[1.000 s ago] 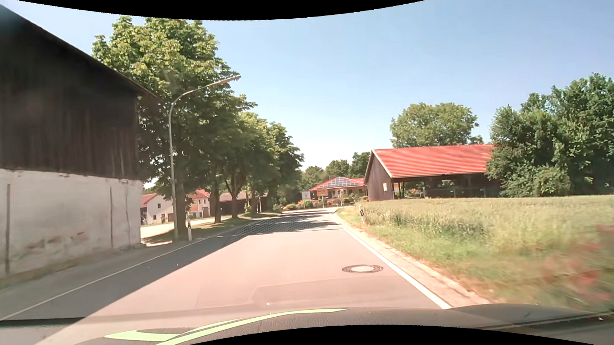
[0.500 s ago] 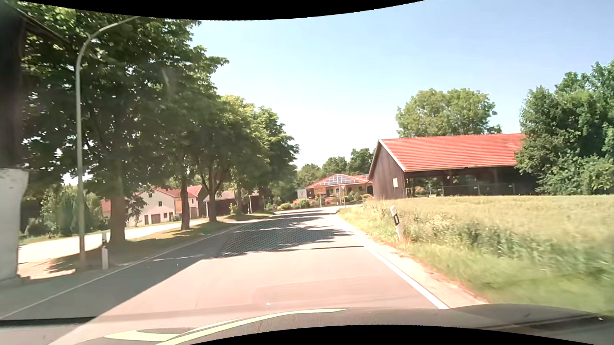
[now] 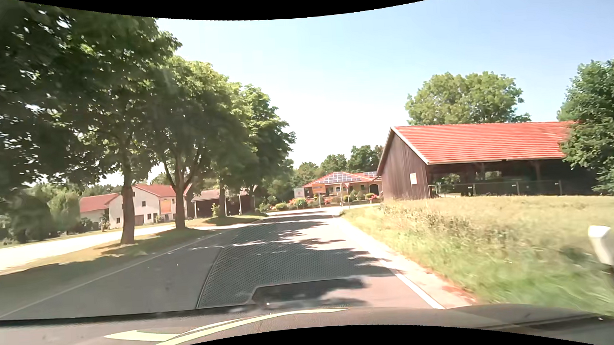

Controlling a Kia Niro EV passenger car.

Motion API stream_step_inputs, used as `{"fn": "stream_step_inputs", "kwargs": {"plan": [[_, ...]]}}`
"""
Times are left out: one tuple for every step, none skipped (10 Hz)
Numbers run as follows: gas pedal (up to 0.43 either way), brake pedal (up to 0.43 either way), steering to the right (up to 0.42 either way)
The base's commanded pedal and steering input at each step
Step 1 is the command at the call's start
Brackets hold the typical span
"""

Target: Follow the waypoints while adhering to traffic rules and regulations

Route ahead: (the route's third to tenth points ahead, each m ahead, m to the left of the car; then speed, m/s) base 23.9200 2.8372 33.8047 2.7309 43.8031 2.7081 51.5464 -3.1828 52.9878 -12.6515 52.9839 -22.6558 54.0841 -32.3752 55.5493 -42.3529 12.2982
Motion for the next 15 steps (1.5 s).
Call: {"fn": "stream_step_inputs", "kwargs": {"plan": [[0.000, 0.165, 0.004], [0.000, 0.171, 0.004], [0.000, 0.177, 0.004], [0.000, 0.177, 0.004], [0.000, 0.171, 0.004], [0.000, 0.152, 0.004], [0.000, 0.140, 0.004], [0.000, 0.140, 0.004], [0.000, 0.140, 0.004], [0.000, 0.140, 0.004], [0.000, 0.140, 0.004], [0.000, 0.140, 0.004], [0.000, 0.140, 0.004], [0.000, 0.140, 0.005], [0.000, 0.152, 0.005]]}}
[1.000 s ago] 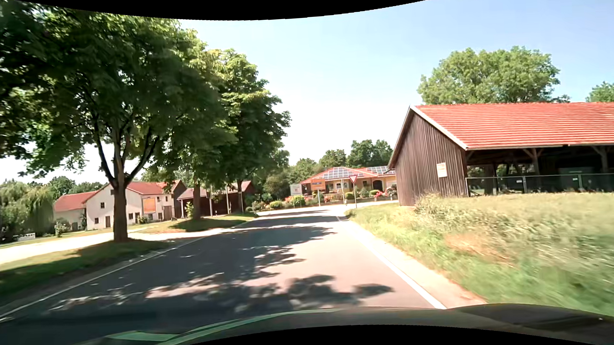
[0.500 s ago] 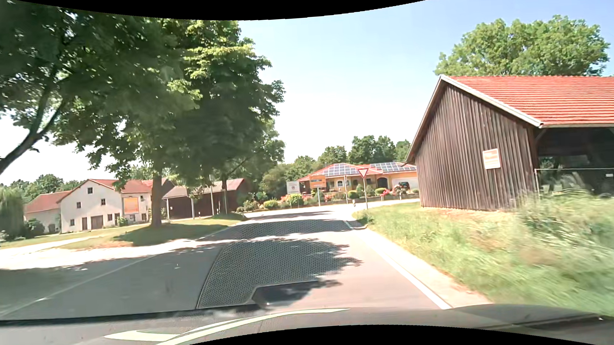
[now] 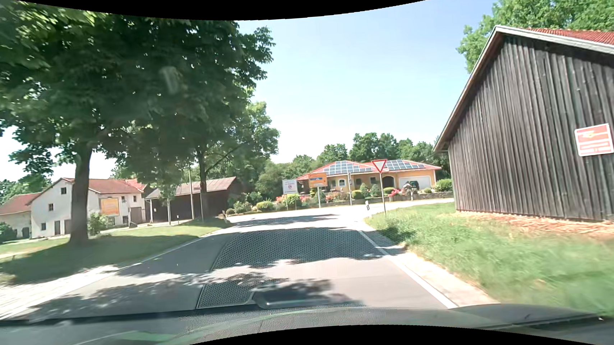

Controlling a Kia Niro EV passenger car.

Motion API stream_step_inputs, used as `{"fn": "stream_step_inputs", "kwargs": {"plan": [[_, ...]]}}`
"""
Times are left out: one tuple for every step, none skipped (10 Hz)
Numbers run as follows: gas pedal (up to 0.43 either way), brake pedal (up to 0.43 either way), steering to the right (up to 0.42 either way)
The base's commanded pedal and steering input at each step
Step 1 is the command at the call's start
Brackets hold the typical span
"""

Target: Follow the waypoints while adhering to traffic rules and regulations

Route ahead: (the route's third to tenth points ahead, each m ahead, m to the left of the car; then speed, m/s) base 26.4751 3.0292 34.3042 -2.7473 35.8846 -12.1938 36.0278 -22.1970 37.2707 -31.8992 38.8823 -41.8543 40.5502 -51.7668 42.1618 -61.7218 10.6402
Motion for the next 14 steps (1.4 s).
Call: {"fn": "stream_step_inputs", "kwargs": {"plan": [[0.000, 0.159, 0.005], [0.000, 0.165, 0.007], [0.000, 0.165, 0.009], [0.000, 0.171, 0.012], [0.000, 0.171, 0.017], [0.000, 0.183, 0.023], [0.000, 0.189, 0.024], [0.000, 0.195, 0.024], [0.000, 0.213, 0.024], [0.000, 0.220, 0.034], [0.000, 0.220, 0.045], [0.000, 0.220, 0.057], [0.000, 0.220, 0.065], [0.000, 0.220, 0.073]]}}
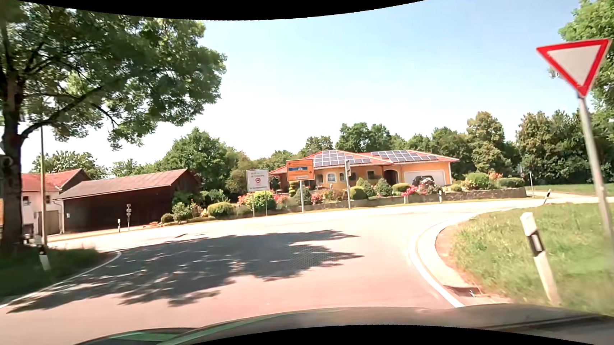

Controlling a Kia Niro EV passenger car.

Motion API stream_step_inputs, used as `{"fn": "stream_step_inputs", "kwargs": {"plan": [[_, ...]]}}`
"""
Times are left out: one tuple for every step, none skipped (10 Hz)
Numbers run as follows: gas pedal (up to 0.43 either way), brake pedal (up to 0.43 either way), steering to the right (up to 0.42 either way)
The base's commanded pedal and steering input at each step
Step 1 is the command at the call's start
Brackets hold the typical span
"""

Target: Follow the waypoints while adhering to traffic rules and regulations

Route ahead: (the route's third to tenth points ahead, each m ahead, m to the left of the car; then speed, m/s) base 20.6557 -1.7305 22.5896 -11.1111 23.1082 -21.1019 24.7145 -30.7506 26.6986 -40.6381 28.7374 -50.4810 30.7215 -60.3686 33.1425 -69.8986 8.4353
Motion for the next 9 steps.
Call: {"fn": "stream_step_inputs", "kwargs": {"plan": [[0.000, 0.220, 0.080], [0.000, 0.220, 0.086], [0.000, 0.220, 0.095], [0.000, 0.220, 0.103], [0.000, 0.226, 0.111], [0.000, 0.226, 0.121], [0.000, 0.232, 0.135], [0.000, 0.244, 0.151], [0.000, 0.250, 0.163]]}}
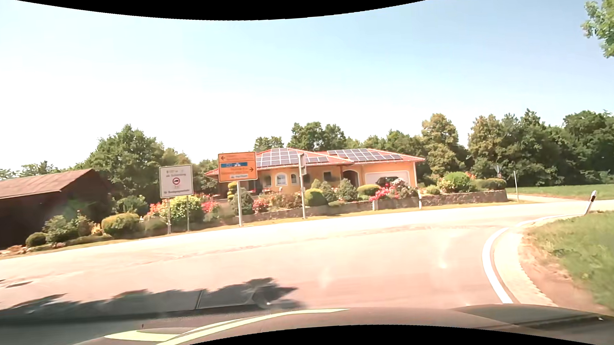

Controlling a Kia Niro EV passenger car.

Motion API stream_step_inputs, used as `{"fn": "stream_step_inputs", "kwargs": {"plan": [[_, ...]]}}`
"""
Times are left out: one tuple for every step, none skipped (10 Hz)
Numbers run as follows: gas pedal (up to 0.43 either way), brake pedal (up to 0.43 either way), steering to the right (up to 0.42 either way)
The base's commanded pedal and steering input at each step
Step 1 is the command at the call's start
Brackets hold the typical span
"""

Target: Follow the waypoints while adhering to traffic rules and regulations

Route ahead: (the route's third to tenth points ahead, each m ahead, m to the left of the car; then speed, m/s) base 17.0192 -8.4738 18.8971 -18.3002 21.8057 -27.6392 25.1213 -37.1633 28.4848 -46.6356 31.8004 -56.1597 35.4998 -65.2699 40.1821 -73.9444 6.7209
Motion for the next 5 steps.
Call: {"fn": "stream_step_inputs", "kwargs": {"plan": [[0.000, 0.256, 0.171], [0.000, 0.256, 0.176], [0.000, 0.262, 0.180], [0.000, 0.262, 0.183], [0.000, 0.262, 0.187]]}}
